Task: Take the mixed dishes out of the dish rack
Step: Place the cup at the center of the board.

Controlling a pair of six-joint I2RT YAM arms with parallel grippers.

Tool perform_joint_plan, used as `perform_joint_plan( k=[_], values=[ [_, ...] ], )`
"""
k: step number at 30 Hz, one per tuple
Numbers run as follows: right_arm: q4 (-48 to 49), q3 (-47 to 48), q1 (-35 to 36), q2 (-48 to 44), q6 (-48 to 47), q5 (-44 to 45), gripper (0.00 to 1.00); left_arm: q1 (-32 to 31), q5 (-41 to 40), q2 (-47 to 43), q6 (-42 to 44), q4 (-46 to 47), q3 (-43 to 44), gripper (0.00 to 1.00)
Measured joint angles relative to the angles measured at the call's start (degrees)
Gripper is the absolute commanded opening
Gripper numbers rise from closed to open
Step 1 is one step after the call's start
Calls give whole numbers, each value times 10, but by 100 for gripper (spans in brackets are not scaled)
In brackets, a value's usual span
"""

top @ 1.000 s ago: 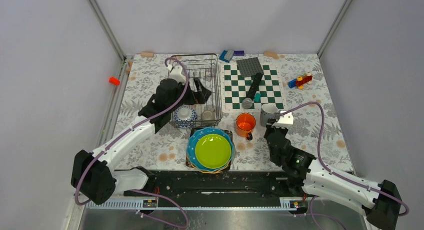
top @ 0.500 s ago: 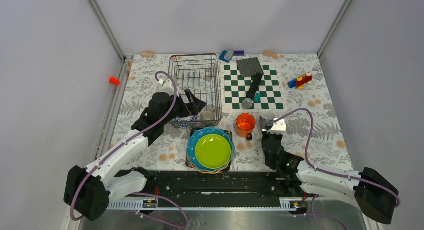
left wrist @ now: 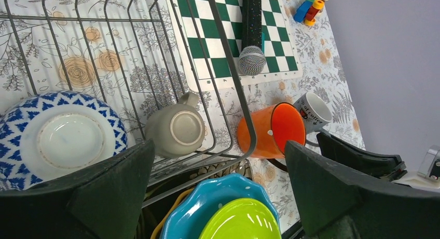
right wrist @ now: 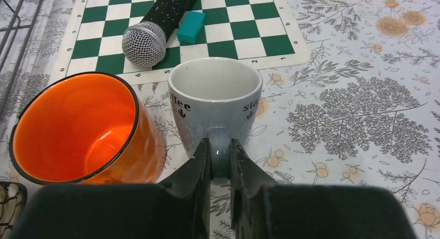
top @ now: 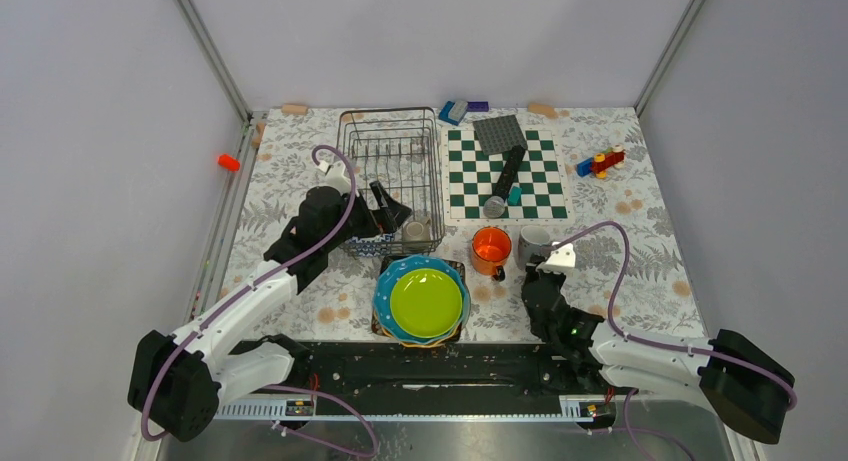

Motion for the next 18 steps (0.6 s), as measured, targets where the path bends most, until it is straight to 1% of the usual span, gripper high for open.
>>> perform_joint_plan(
  k=[4,6,13,15,18],
  values=[
    [-15,0,0,-10,29,-7,31,0,-5,0,4,-6,0,99],
    [-43,0,0,-29,57,-22,40,0,-10,0,6,-8,0,99],
    [-154,-1,0,-127,141,-61,53,0,-38,-2,10,-23,0,99],
    [-183,-1,0,-156,160,-68,59,0,-43,-2,11,-32,0,99],
    [-224,-1,0,-188,185,-70,72,0,-59,-2,12,-47,0,99]
  ],
)
